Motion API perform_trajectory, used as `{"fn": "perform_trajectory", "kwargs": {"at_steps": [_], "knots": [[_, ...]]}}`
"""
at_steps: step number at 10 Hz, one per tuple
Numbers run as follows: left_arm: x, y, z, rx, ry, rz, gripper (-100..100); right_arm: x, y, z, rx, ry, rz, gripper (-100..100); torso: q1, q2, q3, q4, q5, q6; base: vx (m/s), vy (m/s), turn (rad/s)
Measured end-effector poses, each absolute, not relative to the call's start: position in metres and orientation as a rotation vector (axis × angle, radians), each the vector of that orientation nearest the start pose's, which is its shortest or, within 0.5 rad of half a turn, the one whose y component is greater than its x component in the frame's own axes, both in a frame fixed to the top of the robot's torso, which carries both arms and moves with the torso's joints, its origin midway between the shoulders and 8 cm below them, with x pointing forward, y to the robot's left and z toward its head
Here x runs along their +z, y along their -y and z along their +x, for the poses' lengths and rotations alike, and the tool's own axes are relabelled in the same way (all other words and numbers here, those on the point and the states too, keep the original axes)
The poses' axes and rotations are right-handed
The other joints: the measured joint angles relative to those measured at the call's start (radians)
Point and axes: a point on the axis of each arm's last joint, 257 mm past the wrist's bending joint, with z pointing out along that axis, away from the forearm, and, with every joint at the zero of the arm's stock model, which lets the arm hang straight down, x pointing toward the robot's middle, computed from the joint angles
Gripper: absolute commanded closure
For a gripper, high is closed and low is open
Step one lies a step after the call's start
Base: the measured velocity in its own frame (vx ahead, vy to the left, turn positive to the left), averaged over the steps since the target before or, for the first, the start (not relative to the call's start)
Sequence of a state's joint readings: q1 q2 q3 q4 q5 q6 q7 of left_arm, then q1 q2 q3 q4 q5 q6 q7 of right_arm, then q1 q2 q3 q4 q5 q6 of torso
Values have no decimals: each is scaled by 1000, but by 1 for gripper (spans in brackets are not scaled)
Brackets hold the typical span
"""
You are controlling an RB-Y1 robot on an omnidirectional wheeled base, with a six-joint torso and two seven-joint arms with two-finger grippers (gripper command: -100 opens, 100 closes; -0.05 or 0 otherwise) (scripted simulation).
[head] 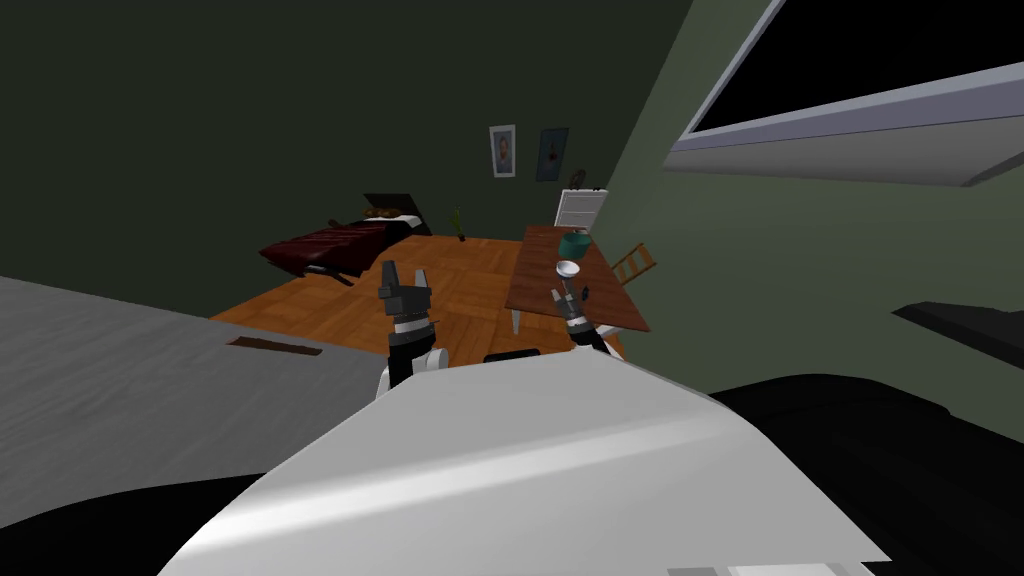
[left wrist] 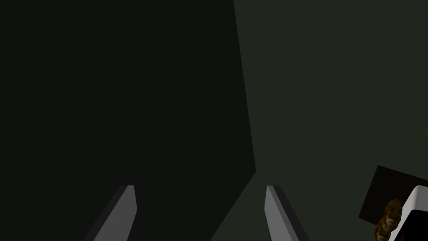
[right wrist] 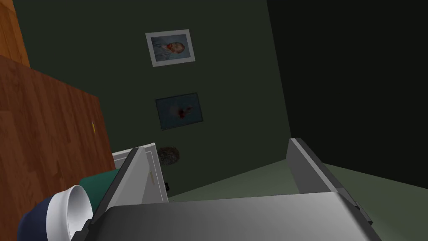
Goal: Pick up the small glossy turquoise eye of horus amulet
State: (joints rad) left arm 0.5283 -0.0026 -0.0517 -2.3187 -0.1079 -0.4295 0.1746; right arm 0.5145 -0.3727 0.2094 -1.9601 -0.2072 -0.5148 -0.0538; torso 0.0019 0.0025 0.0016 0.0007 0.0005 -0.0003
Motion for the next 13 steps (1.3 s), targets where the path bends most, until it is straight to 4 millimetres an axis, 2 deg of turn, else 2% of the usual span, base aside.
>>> {"fn": "perform_trajectory", "kwargs": {"at_steps": [2,5,8,13], "knots": [[18,-255,350,-1420,-666,-719,0,-185,234,373,1485,-1141,926,-100,-1,-1,-1,0,0,0,-16,39,232],[18,-255,350,-1420,-667,-719,0,-244,239,354,1457,-1281,1010,-100,-1,-2,-1,0,0,0,-5,25,129],[18,-255,350,-1420,-667,-719,0,-290,247,339,1410,-1390,1080,-100,-2,-2,-1,0,0,1,2,20,166],[18,-255,350,-1420,-667,-719,0,-365,278,294,1307,-1577,1204,-100,-3,-2,-1,0,0,0,5,11,172]]}}
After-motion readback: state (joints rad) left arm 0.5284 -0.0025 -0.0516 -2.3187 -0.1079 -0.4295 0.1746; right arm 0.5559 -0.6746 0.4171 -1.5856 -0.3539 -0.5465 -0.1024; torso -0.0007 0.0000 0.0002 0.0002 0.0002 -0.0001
